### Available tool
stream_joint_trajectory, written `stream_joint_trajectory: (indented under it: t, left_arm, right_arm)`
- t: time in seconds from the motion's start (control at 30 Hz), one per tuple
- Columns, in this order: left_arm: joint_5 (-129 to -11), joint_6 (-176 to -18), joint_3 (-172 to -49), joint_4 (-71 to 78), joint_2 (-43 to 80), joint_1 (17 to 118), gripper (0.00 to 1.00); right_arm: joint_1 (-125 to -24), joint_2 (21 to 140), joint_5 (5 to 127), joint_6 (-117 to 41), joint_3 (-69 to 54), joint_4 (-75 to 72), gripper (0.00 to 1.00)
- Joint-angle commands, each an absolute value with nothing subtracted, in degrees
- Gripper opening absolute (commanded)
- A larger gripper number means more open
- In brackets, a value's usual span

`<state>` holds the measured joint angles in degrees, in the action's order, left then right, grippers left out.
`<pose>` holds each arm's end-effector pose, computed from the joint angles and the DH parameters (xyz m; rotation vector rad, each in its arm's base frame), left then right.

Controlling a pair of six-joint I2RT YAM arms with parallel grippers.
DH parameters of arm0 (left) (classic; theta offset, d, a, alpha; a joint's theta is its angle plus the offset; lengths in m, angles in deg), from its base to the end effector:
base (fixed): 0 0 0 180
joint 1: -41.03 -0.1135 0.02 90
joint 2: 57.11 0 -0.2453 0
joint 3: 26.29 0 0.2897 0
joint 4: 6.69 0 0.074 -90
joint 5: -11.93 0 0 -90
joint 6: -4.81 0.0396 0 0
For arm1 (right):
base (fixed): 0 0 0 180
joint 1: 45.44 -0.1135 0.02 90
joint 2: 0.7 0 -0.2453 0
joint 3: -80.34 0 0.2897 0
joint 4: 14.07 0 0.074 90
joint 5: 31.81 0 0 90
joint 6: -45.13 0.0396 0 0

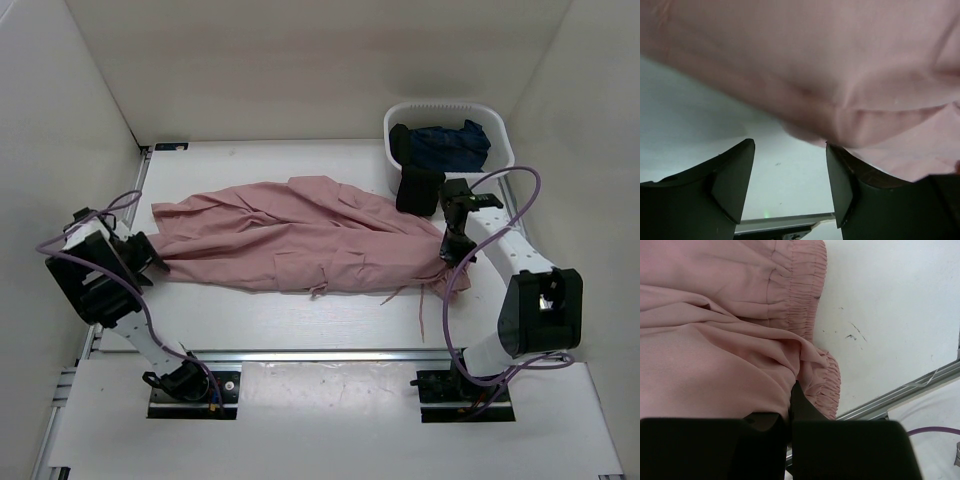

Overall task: Fold and stack the trousers
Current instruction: Flatten the trousers out

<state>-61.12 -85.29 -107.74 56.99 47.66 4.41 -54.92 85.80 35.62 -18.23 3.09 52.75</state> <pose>0.2914 0.2022 0.1243 -0.9256 2.8259 -0.3964 0.3157 0.0373 0.2045 0.4784 2.7199 -0.4192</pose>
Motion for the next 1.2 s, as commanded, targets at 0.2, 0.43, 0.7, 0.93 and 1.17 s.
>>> stream_joint_trajectory:
  t: [0.2, 0.43, 0.7, 0.93, 1.17]
  left_arm:
    - [-57.9, -85.2, -113.6, 55.5, 58.7, 4.6, 0.27]
    - [-66.0, -85.2, -124.9, 62.6, 54.7, 5.3, 0.14]
    - [-99.8, -85.2, -122.6, 64.4, 41.8, 7.4, 0.14]
    - [-117.0, -85.2, -111.4, 65.0, 38.4, 12.2, 0.19]
    - [-113.8, -85.2, -106.5, 65.7, 38.4, 15.6, 1.0]
  right_arm:
    - [-55.0, 82.6, 32.4, -17.4, 3.9, 54.4, 0.0]
    - [-55.0, 85.1, 29.3, -19.7, -4.0, 56.1, 0.0]
    - [-54.5, 82.0, 26.9, -20.1, -16.9, 63.3, 0.0]
    - [-54.5, 76.8, 33.5, -17.5, -3.2, 59.8, 0.0]
    - [-54.5, 76.3, 32.7, -16.5, -0.2, 59.8, 0.0]
